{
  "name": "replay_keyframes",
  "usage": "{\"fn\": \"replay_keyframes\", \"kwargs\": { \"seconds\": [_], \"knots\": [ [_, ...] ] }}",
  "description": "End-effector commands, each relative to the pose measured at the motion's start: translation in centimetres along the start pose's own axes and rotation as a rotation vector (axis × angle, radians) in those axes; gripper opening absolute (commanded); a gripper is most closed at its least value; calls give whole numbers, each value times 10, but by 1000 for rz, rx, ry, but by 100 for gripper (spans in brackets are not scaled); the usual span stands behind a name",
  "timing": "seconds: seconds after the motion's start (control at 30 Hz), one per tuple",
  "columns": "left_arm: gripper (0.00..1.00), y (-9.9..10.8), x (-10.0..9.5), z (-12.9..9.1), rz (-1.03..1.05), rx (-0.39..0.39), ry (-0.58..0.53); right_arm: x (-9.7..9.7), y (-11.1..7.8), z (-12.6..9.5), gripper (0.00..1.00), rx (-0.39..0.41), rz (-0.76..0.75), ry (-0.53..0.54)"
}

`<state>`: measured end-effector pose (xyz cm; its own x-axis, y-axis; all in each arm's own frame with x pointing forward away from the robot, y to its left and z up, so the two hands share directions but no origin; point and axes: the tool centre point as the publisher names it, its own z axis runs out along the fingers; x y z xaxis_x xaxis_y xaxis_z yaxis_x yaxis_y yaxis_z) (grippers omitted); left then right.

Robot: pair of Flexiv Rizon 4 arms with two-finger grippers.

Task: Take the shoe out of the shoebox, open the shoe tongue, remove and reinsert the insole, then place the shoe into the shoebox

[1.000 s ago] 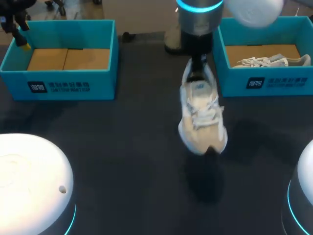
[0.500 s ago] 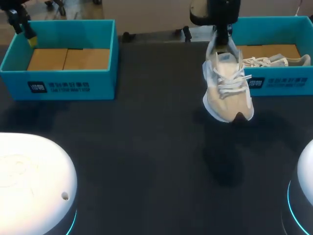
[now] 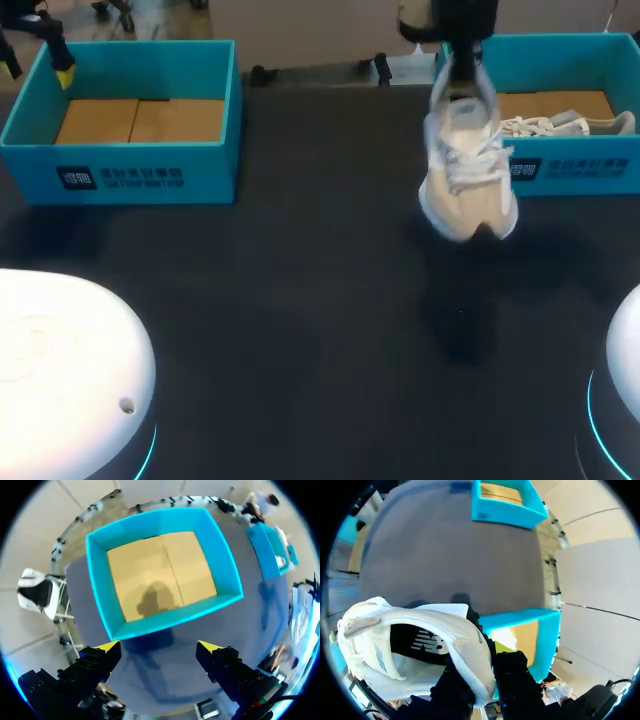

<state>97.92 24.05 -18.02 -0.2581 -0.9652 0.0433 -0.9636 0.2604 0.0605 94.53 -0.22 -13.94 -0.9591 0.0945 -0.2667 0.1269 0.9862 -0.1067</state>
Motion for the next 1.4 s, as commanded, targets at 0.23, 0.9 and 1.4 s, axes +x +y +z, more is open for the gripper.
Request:
{"fn": "replay_keyframes", "kwargs": {
  "seconds": [0.23, 0.9, 1.4],
  "knots": [
    [100, -3, 1, 5, -223, -32, 5, -91, -66, -8, 0, 9, 47, 3],
    [100, -3, 1, 5, -223, -32, 5, -134, -100, -6, 0, 45, 94, -45],
    [100, -3, 1, 5, -223, -32, 5, -221, -179, 11, 0, 22, 49, -80]
  ]
}}
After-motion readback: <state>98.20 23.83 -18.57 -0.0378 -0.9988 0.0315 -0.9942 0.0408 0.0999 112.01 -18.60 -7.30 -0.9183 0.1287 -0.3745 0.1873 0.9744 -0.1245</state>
